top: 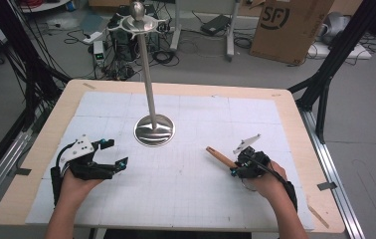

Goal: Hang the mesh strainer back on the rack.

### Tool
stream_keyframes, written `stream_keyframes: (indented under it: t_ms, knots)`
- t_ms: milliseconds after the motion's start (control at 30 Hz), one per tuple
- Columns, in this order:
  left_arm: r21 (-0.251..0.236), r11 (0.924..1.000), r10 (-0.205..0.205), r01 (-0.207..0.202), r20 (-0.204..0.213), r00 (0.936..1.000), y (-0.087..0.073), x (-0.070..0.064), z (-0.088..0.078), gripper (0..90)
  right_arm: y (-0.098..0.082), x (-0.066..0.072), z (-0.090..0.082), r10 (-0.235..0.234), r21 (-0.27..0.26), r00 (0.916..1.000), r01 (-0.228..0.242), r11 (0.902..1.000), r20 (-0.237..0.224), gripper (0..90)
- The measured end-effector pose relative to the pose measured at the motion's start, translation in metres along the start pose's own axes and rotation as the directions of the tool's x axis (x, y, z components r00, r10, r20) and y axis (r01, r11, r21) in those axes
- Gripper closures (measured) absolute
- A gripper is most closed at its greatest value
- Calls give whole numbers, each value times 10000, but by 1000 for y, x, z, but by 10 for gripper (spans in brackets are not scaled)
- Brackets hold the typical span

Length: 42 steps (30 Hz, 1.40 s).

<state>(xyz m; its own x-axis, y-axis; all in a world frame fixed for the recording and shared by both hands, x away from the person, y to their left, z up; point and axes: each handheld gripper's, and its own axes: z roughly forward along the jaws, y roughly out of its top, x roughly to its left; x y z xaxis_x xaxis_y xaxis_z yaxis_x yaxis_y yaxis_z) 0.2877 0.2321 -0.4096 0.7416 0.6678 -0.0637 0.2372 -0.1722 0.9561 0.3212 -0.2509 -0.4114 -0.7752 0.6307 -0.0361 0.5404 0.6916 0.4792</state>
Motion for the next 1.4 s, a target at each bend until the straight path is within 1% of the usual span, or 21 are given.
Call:
stream_keyframes:
  t_ms: [133,300,333,433,533,633,667,700,767,833,933,1033,1133,1200,1233,1267,1300,1367,1400]
  knots:
    - [-10,10000,5,-5,13,10000,0,0,-1,162,1,1,-6,5,-382,10000,-6,9993,-27,685]
    - [-27,10000,-3,3,27,10000,0,0,-1,162,2,2,-12,34,-870,9999,-48,9962,-169,685]
    - [-32,10000,14,-14,5,10000,0,0,-1,162,2,2,-14,-2,-1004,9999,-13,9950,-155,685]
    - [-45,10000,-23,23,-22,10000,0,0,-1,162,4,3,-19,-25,-1428,9995,-20,9897,-317,685]
    - [-47,10000,-11,11,-15,10000,1,0,-1,162,9,6,-25,-97,-1846,9992,21,9828,-398,684]
    - [-72,10000,3,-3,5,10000,1,0,-1,162,15,7,-31,-212,-2273,9983,82,9738,-551,684]
    - [-65,10000,6,-6,15,10000,1,0,-2,162,17,8,-32,-242,-2468,9980,88,9690,-592,684]
    - [-76,10000,24,-24,-2,10000,2,0,-2,162,20,8,-34,-253,-2560,9973,67,9667,-695,684]
    - [-94,10000,26,-26,-5,10000,2,-1,-2,162,24,8,-36,-201,-2860,9960,-58,9582,-875,684]
    - [-93,10000,31,-31,8,10000,2,-1,-2,162,28,8,-39,-289,-3104,9947,-32,9506,-987,684]
    - [-104,9999,56,-56,21,10000,2,-1,-3,162,36,9,-42,-411,-3436,9941,41,9391,-1002,684]
    - [-121,9999,56,-55,39,10000,3,-1,-3,162,44,11,-47,-500,-3802,9928,50,9249,-1087,684]
    - [-122,9999,46,-45,37,10000,3,-1,-3,161,52,11,-51,-557,-4045,9933,99,9145,-1015,684]
    - [-148,9999,48,-48,34,10000,3,-1,-3,162,57,11,-55,-603,-4198,9925,102,9076,-1063,684]
    - [-147,9999,54,-53,41,10000,3,-1,-3,162,59,10,-57,-623,-4334,9924,100,9011,-1065,684]
    - [-135,9999,30,-29,45,10000,3,-1,-3,162,62,10,-59,-604,-4415,9922,62,8973,-1089,683]
    - [-128,9999,32,-31,50,10000,3,-1,-3,162,64,9,-61,-660,-4490,9915,87,8935,-1121,683]
    - [-132,9999,37,-37,51,10000,3,-1,-3,162,70,8,-64,-663,-4561,9911,64,8899,-1154,683]
    - [-143,9999,43,-43,48,10000,3,-1,-3,162,72,7,-66,-700,-4644,9911,94,8856,-1133,683]
